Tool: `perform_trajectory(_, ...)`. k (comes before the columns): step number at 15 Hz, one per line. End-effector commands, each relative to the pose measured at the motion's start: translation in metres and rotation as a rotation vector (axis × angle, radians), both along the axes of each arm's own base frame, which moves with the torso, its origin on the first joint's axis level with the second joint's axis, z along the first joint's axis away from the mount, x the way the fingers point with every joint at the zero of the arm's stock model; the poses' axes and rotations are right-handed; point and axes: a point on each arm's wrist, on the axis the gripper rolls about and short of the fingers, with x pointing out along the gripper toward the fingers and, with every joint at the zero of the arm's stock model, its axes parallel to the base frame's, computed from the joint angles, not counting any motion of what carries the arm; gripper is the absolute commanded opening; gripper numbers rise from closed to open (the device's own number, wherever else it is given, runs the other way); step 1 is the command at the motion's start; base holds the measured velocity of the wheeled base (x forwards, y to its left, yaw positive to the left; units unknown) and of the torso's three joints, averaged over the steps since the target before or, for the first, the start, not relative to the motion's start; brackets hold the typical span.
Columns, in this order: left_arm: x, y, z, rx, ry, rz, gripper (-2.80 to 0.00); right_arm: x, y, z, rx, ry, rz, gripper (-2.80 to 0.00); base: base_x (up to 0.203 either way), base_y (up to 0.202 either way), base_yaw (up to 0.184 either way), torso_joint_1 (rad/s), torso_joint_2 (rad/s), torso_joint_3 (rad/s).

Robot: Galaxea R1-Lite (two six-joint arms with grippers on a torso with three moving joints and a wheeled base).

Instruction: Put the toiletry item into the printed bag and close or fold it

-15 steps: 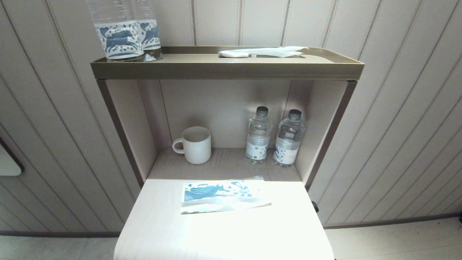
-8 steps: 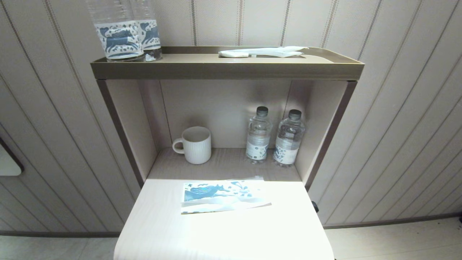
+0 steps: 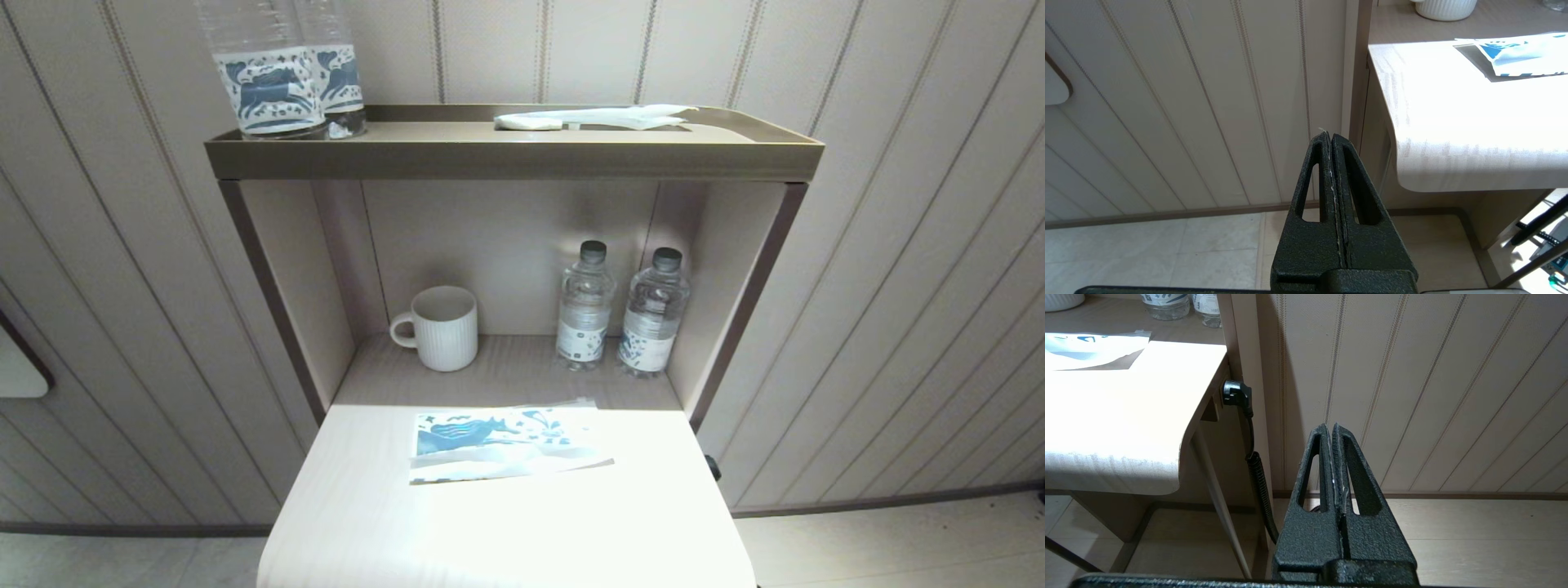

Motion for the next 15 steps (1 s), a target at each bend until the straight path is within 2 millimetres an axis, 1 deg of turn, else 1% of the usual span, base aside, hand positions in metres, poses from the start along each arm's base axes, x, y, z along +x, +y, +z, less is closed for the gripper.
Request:
perform_trajectory(1, 0.0001, 0.0, -0.0001, 0.0, 0.002, 0.0, -2.8, 0.0, 0.0, 0.0, 0.0, 0.0, 0.0, -2.8, 0.0, 0.0, 0.0, 0.0, 0.0, 0.0)
perform_trajectory(15, 0.0001, 0.0, -0.0001, 0.0, 0.002, 0.0, -2.8, 0.0, 0.0, 0.0, 0.0, 0.0, 0.0, -2.8, 0.0, 0.0, 0.0, 0.0, 0.0, 0.0)
